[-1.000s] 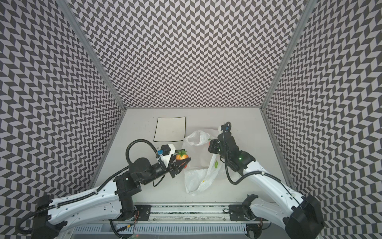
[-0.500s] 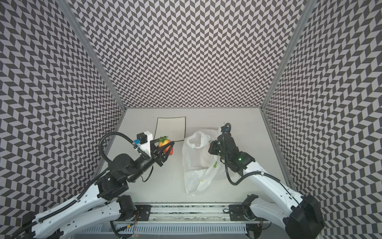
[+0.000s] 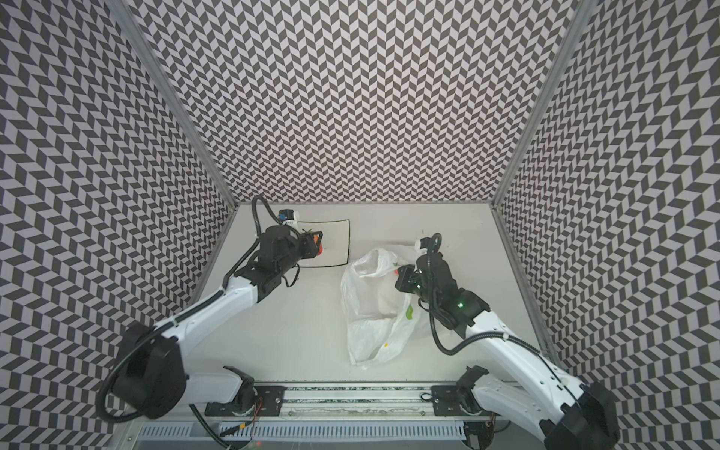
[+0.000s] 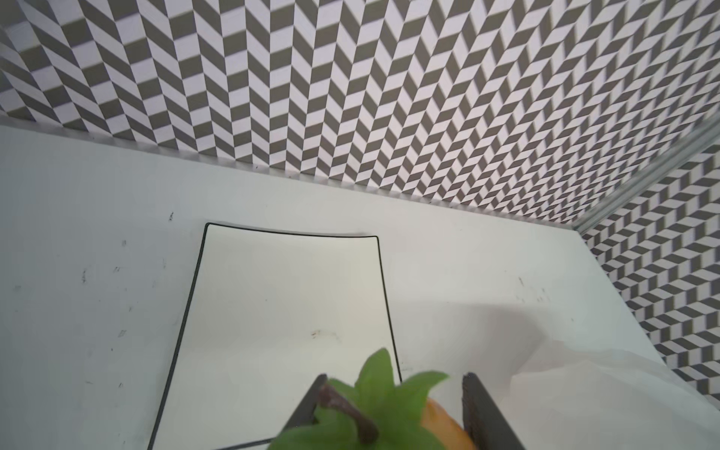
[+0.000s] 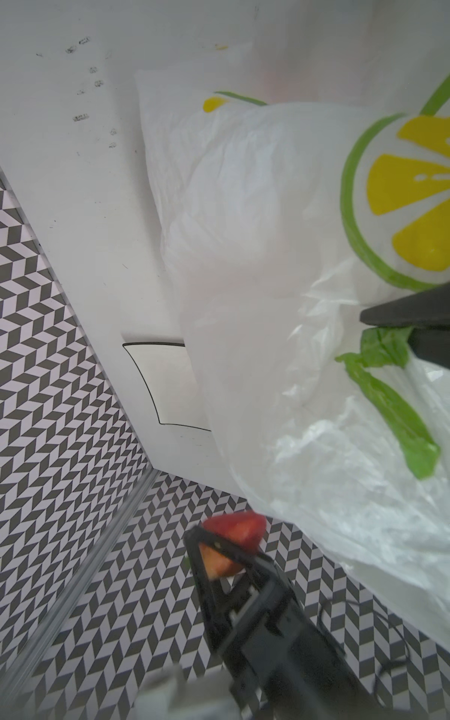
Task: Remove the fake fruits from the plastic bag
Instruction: 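Carry the strawberry with the left gripper over the white plate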
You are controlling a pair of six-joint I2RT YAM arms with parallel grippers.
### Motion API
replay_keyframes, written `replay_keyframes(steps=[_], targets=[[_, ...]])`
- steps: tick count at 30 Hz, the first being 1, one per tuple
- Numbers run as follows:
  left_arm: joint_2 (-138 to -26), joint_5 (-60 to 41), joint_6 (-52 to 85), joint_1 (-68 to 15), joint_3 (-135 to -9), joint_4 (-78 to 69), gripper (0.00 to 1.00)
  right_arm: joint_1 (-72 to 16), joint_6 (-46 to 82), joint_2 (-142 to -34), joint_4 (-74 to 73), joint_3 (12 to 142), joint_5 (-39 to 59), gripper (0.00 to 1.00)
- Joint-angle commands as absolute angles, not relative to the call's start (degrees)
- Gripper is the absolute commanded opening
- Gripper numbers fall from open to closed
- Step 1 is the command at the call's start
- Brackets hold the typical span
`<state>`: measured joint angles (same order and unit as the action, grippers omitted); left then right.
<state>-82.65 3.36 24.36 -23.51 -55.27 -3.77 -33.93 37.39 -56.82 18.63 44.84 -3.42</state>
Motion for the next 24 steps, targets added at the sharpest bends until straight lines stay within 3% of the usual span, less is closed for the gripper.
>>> replay_keyframes(steps=[1,12,18,24], targets=[[-90.68,1.07,22.85,-22.43,-61.88,-4.11,0.09,-33.77,38.29,-54.45,19.39,45.53,-3.4,0.0],[-114.63,6.16,14.86,-24.29,-82.88,9.53,0.09,-33.82,38.76,-53.25,19.6,45.97,-4.88,0.0],[-119.32,7.47,14.8,-24.65,-84.86,11.13,0.1,-33.76,38.5,-53.46,19.51,46.04,-5.01,0.0],[-122.21,8.32,14.85,-24.62,-85.79,11.51,0.17,-33.76,38.57,-53.35,19.51,46.14,-5.1,0.0]])
